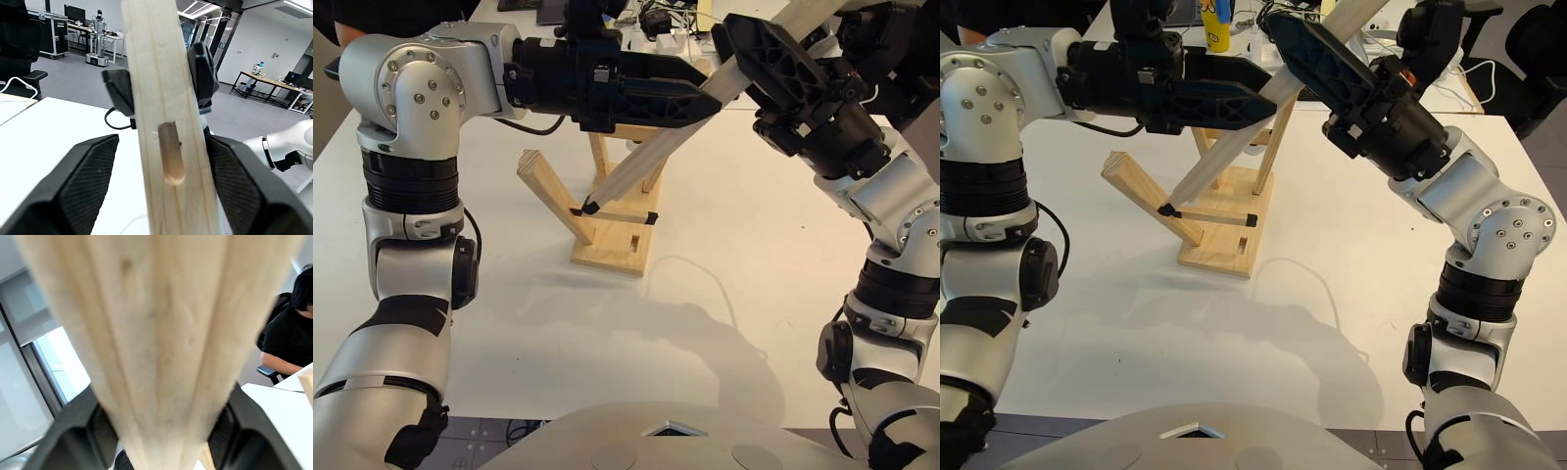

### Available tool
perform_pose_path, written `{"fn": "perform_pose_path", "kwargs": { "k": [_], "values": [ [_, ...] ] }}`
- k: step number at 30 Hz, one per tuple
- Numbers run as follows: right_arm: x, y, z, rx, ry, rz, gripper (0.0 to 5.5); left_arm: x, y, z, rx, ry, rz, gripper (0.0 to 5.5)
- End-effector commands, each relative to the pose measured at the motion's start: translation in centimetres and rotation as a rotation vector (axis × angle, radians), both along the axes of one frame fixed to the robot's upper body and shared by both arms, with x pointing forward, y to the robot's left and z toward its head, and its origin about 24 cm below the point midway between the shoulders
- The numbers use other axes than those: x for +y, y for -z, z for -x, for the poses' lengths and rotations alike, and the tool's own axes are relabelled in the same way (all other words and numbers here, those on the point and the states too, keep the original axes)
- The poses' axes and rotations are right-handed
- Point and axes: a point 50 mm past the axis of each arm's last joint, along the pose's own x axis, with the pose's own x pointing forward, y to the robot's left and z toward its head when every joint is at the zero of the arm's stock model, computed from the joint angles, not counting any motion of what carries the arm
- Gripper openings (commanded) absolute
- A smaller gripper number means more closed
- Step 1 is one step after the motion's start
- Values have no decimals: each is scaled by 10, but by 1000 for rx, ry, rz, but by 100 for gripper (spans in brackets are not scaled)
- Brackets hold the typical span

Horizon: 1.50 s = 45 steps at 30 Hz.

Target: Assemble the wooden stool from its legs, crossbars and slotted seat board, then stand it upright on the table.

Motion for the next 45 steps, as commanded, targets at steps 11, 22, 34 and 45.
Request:
{"fn": "perform_pose_path", "kwargs": {
  "k": [11, 22, 34, 45],
  "values": [
    [-69, 28, -3, -12, 291, 37, 204, 95, -10, 28, -215, -283, -321, 399],
    [-74, 57, 7, 44, 396, 44, 204, 91, 22, 25, -493, -343, -575, 399],
    [-80, 67, 3, -12, 501, 95, 204, 98, 53, 15, -548, -344, -683, 399],
    [-62, 109, 19, -59, 444, 331, 204, 102, 47, -5, -641, -415, -666, 399]
  ]
}}
